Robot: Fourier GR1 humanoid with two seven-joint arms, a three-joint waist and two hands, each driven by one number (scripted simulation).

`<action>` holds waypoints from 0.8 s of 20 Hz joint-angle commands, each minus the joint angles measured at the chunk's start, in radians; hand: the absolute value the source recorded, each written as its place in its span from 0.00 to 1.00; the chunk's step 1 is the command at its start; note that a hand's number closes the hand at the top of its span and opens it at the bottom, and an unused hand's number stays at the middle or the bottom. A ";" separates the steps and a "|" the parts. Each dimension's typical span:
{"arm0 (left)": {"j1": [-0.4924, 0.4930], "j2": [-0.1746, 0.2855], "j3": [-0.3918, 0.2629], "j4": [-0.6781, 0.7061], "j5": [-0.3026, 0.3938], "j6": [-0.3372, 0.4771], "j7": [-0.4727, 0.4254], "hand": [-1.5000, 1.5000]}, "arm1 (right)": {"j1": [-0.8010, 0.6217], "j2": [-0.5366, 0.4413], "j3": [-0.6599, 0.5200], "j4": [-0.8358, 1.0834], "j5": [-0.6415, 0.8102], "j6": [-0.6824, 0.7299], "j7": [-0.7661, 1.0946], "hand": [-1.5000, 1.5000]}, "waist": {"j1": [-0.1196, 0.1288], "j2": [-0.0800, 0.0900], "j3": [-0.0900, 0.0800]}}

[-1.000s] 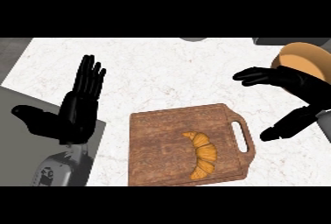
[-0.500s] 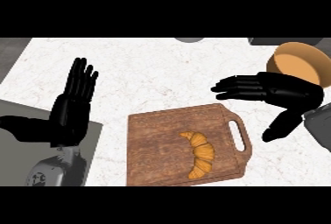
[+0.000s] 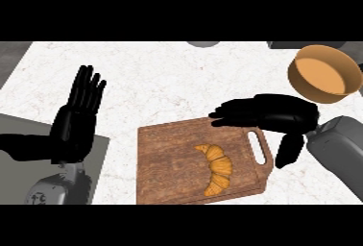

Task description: Pick the croissant from the cutting board and place it in the pot

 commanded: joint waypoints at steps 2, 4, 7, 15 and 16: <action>0.006 0.145 0.105 0.021 0.004 -0.065 0.016 0.50 | 0.011 0.073 0.053 0.010 0.059 0.020 0.065 0.00 | 0.007 0.011 -0.019; 0.023 0.143 0.105 -0.002 0.011 -0.071 0.030 0.50 | 0.060 0.057 0.070 -0.033 0.084 0.017 0.077 0.00 | 0.000 0.008 -0.019; -0.020 0.093 0.080 0.086 -0.049 -0.026 -0.036 0.50 | 0.087 0.099 0.097 0.013 0.146 -0.048 0.029 0.00 | -0.005 0.013 -0.018; -0.037 0.143 0.117 0.036 -0.015 -0.045 0.024 0.50 | 0.120 0.147 0.078 -0.006 0.167 -0.068 -0.004 0.00 | -0.004 0.011 -0.018; -0.058 0.118 0.115 0.115 -0.022 -0.042 -0.032 0.50 | 0.143 0.099 0.060 -0.024 0.180 -0.087 -0.040 0.00 | -0.016 0.012 -0.019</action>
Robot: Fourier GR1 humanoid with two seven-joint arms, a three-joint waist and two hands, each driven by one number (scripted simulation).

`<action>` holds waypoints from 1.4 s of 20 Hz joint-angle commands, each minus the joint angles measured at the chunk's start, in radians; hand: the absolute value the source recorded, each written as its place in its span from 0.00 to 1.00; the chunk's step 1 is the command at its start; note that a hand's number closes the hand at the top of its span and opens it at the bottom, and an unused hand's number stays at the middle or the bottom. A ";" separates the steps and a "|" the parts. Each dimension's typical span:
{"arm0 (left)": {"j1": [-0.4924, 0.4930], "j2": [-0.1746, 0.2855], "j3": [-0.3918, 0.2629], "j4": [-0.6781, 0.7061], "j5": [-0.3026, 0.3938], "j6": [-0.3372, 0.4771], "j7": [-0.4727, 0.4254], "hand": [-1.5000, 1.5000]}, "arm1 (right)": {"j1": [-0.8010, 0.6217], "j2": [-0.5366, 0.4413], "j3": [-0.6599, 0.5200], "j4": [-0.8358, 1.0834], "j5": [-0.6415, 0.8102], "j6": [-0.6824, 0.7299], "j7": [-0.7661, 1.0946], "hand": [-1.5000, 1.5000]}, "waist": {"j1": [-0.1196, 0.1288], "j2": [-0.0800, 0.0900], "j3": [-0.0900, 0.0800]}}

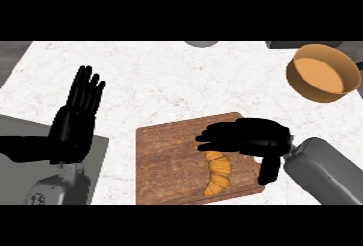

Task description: Pick the croissant from the cutting board and place it in the pot

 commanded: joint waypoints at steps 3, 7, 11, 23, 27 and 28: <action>-0.088 0.129 0.130 0.105 -0.008 -0.026 0.004 0.50 | 0.016 0.043 0.006 0.023 0.076 -0.041 0.045 0.00 | -0.001 0.016 -0.020; -0.069 0.108 0.108 0.109 -0.030 -0.011 -0.015 0.50 | 0.042 0.113 0.049 0.047 0.161 -0.099 0.108 0.00 | 0.001 0.016 -0.019; -0.032 0.119 0.116 0.110 -0.018 -0.041 -0.054 0.50 | 0.041 0.150 0.045 0.104 0.178 -0.105 0.101 0.00 | 0.006 0.017 -0.020; -0.070 0.130 0.118 0.108 -0.015 -0.041 -0.018 0.50 | 0.049 0.239 0.076 0.233 0.241 -0.146 -0.001 0.00 | 0.007 0.019 -0.019; -0.031 0.113 0.091 0.073 -0.020 -0.042 -0.015 0.50 | 0.050 0.296 0.124 0.200 0.294 -0.199 -0.047 1.00 | 0.007 0.015 -0.019; -0.064 0.096 0.098 0.140 -0.046 -0.017 -0.065 0.50 | 0.078 0.289 0.145 0.191 0.314 -0.235 -0.067 1.00 | -0.003 0.017 -0.019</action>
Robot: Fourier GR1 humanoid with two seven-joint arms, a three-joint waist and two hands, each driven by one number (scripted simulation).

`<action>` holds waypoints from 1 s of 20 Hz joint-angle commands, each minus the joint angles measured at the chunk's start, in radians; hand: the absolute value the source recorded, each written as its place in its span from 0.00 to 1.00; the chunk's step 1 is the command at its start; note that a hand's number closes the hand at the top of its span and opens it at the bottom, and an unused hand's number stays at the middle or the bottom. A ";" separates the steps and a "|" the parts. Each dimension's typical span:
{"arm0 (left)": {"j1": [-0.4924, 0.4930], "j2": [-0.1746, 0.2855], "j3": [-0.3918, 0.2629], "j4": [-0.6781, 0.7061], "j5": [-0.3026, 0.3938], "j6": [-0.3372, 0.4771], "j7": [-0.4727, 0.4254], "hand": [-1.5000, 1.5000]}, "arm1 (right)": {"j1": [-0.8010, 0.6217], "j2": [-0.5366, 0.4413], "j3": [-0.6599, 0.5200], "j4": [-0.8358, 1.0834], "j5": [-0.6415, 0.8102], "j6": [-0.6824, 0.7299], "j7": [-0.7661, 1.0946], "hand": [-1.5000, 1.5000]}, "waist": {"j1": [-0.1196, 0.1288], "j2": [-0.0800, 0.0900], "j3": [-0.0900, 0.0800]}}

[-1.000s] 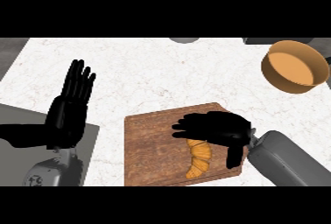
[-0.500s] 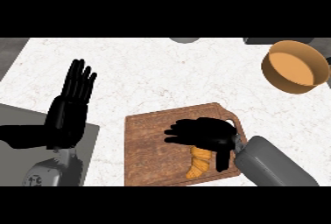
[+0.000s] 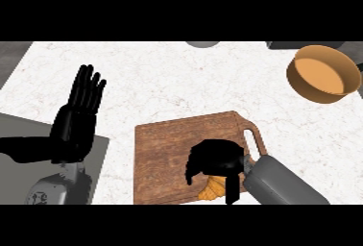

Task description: Pick the croissant from the cutting board and place it in the pot

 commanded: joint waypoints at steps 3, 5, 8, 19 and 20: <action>-0.039 0.111 0.095 0.065 -0.020 -0.020 -0.006 0.50 | 0.077 0.050 0.052 0.008 0.076 -0.123 -0.047 1.00 | -0.004 0.016 -0.018; -0.083 0.129 0.123 0.108 -0.017 -0.024 0.003 0.50 | 0.071 0.017 0.040 -0.024 0.076 -0.098 -0.071 1.00 | -0.011 0.017 -0.018; -0.054 0.120 0.109 0.048 -0.017 -0.013 0.036 0.50 | 0.051 0.083 0.018 0.009 0.096 -0.105 -0.027 1.00 | 0.000 0.016 -0.018; 0.014 0.121 0.128 0.049 -0.017 -0.016 0.002 0.50 | 0.153 -0.002 -0.202 -0.331 0.042 -0.092 0.229 1.00 | -0.045 0.006 -0.020; 0.021 0.134 0.127 0.009 -0.019 -0.012 0.046 0.50 | 0.190 -0.003 -0.205 -0.374 0.052 -0.088 0.294 1.00 | -0.052 -0.001 -0.020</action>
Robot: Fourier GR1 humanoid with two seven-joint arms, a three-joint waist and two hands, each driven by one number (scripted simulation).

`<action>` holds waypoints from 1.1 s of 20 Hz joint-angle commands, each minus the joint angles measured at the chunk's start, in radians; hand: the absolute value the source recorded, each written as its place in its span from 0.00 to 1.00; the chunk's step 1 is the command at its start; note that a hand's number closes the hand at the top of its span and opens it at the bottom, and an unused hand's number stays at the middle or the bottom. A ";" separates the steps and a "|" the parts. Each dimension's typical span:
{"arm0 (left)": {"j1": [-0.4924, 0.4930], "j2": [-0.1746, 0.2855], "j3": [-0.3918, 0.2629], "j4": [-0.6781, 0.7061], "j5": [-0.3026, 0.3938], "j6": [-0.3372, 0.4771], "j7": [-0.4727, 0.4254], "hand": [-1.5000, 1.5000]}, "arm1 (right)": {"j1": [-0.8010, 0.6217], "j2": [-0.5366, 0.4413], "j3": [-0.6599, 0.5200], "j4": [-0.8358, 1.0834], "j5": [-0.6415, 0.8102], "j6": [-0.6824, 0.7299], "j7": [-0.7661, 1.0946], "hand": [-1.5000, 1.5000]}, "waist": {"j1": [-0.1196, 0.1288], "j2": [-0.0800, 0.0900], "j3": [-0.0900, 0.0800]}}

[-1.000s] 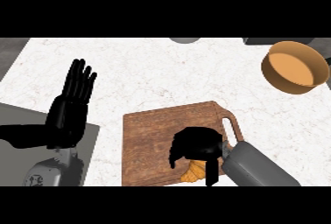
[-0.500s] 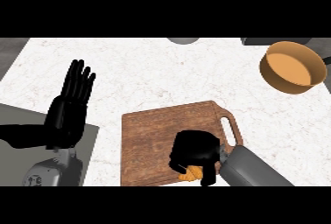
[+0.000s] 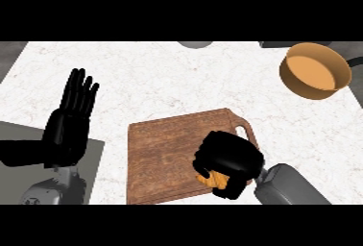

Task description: Pick the croissant from the cutting board and place it in the pot

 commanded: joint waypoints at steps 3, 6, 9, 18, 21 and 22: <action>0.008 0.105 0.088 0.036 -0.048 -0.007 0.006 0.50 | 0.101 0.076 -0.059 -0.216 0.064 -0.001 0.382 1.00 | -0.034 0.000 -0.022; 0.028 0.099 0.086 0.038 -0.055 -0.017 -0.016 0.50 | 0.127 0.045 -0.140 -0.352 0.109 -0.033 0.490 1.00 | -0.043 0.003 -0.021; 0.025 0.104 0.094 0.005 -0.056 -0.020 0.000 0.50 | 0.136 0.059 -0.198 -0.531 0.111 0.018 0.622 1.00 | -0.034 0.001 -0.021; -0.027 0.124 0.132 0.076 -0.015 -0.055 -0.031 0.50 | 0.038 0.008 -0.598 -0.680 -0.018 0.052 0.750 1.00 | 0.007 0.021 -0.020; -0.059 0.123 0.102 0.045 -0.015 -0.048 0.036 0.50 | 0.011 -0.067 -0.759 -0.620 -0.108 0.090 0.724 1.00 | 0.017 0.022 -0.019; -0.060 0.109 0.079 0.071 -0.038 -0.044 0.002 0.50 | -0.017 -0.079 -0.784 -0.555 -0.116 0.079 0.699 1.00 | 0.023 0.024 -0.019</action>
